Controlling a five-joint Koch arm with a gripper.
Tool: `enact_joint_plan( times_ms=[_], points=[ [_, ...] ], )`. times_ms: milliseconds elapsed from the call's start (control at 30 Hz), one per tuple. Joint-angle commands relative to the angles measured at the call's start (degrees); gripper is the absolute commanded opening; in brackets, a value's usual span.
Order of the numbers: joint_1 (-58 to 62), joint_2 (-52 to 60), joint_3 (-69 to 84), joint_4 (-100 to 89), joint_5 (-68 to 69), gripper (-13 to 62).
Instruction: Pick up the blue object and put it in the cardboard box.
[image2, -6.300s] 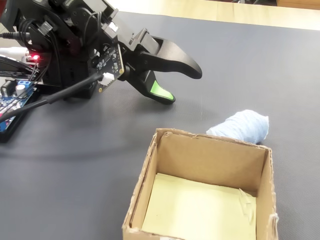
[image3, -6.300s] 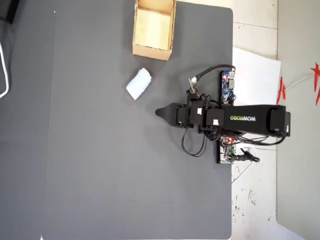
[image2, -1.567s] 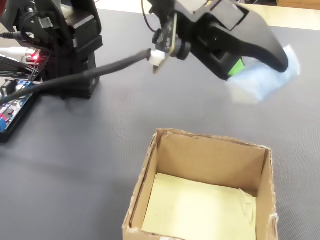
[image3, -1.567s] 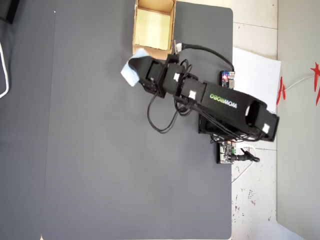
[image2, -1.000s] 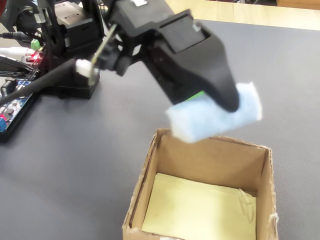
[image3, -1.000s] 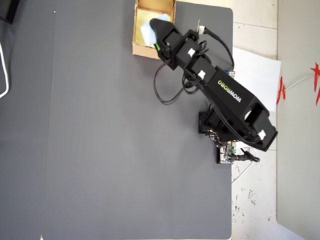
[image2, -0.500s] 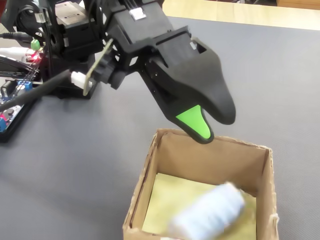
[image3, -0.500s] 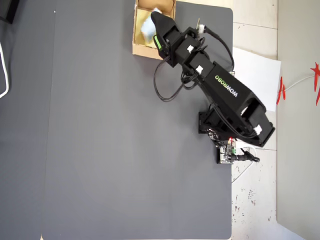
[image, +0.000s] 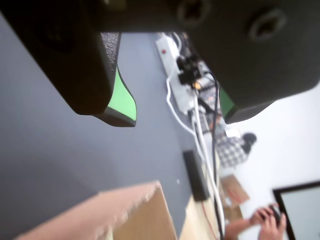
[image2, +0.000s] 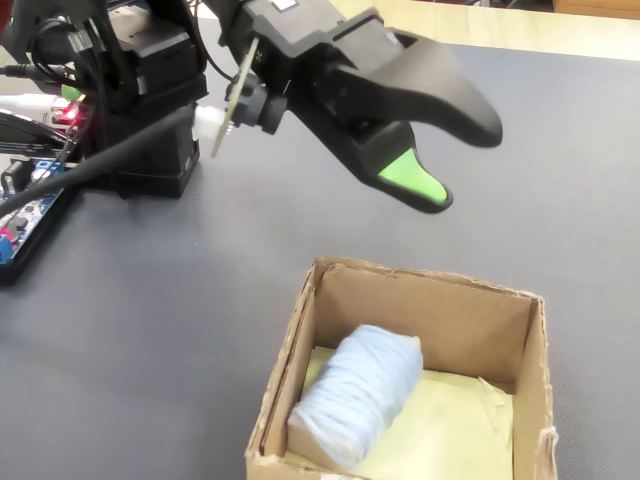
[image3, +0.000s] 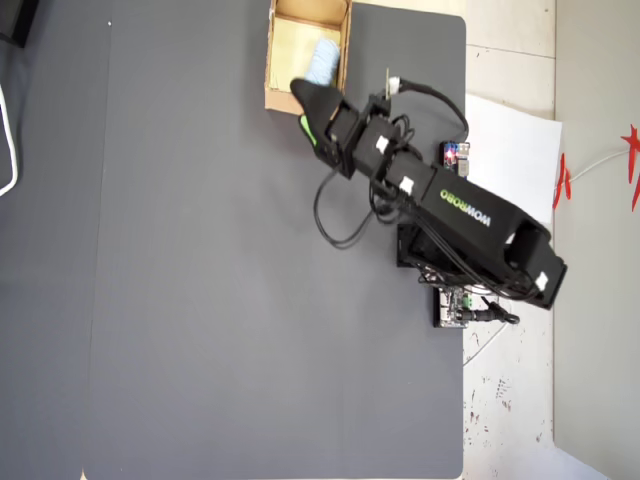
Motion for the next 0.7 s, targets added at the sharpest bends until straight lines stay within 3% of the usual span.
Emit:
enact_joint_plan(
  times_ms=[0, 667],
  points=[
    [-2.8, 3.4, -1.1, -7.4, 3.4, 33.5],
    [-24.9, 17.9, 25.9, -13.1, 6.4, 33.5]
  ],
)
